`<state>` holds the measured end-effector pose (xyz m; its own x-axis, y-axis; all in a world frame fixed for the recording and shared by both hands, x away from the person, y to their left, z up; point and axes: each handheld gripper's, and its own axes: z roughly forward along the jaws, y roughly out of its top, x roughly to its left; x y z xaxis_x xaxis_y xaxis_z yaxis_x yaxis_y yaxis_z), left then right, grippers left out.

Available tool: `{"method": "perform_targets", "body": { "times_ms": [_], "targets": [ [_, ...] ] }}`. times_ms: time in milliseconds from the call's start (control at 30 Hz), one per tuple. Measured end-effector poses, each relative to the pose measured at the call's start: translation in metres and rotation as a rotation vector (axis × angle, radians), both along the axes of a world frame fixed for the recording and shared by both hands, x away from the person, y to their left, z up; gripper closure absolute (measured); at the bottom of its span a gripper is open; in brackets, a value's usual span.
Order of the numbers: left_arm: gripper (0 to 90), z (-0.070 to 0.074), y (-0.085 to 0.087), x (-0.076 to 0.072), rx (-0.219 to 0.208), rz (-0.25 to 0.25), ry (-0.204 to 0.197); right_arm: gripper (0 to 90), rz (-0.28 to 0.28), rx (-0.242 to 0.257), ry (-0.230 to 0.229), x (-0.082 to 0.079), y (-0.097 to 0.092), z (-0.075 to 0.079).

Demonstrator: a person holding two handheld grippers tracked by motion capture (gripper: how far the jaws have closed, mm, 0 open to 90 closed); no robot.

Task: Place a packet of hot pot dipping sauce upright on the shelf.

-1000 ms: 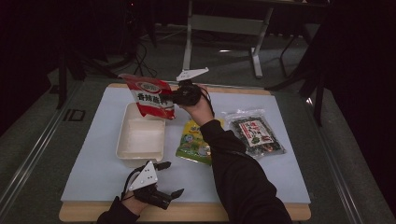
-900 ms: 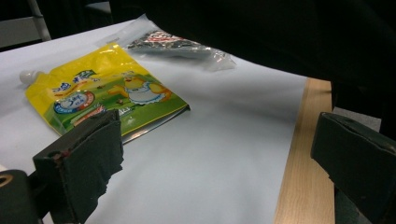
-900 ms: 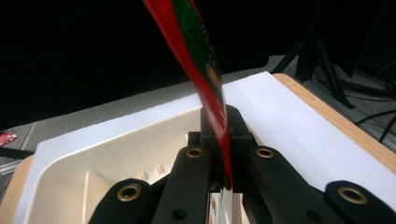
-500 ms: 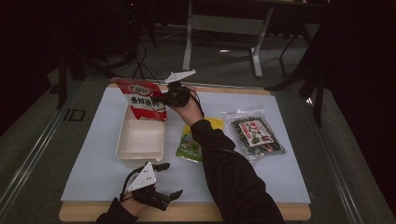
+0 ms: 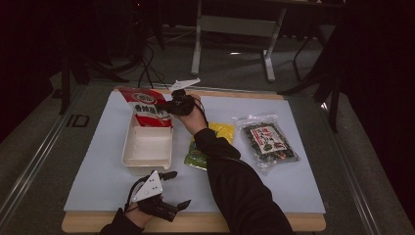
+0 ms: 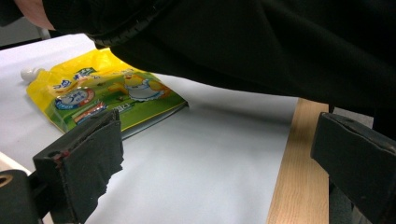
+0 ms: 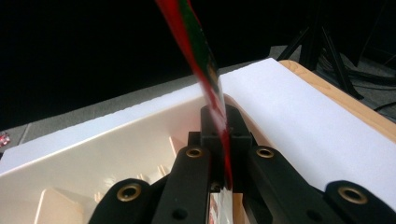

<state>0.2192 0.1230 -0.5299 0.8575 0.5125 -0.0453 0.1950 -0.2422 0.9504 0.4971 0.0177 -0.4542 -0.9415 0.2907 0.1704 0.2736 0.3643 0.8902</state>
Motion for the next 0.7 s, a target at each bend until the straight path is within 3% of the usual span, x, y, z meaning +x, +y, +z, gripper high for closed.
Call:
{"method": "perform_targets", "body": {
  "times_ms": [67, 167, 200, 233, 500, 700],
  "targets": [
    [3.4, 0.000, 0.000, 0.000, 0.000, -0.001, 0.001, 88.2, -0.009, -0.004, 0.015, 0.000, -0.001, 0.000],
    [3.4, -0.001, -0.001, 0.000, 0.003, -0.003, 0.002, 76.3, -0.006, -0.006, 0.035, 0.002, -0.003, 0.002],
    [3.4, -0.001, -0.001, 0.000, 0.003, -0.005, 0.003, 76.1, -0.016, -0.029, 0.034, 0.001, -0.004, 0.002],
    [3.5, -0.001, -0.001, 0.000, 0.005, -0.006, 0.003, 75.6, -0.022, -0.044, 0.014, 0.000, -0.005, 0.003],
    [3.4, -0.003, -0.005, 0.001, 0.019, -0.016, 0.005, 68.0, -0.035, -0.092, -0.024, -0.013, -0.023, 0.009],
    [3.4, -0.003, -0.008, 0.001, 0.025, -0.020, 0.004, 65.1, -0.061, -0.083, -0.030, -0.017, -0.044, 0.014]
  ]
}}
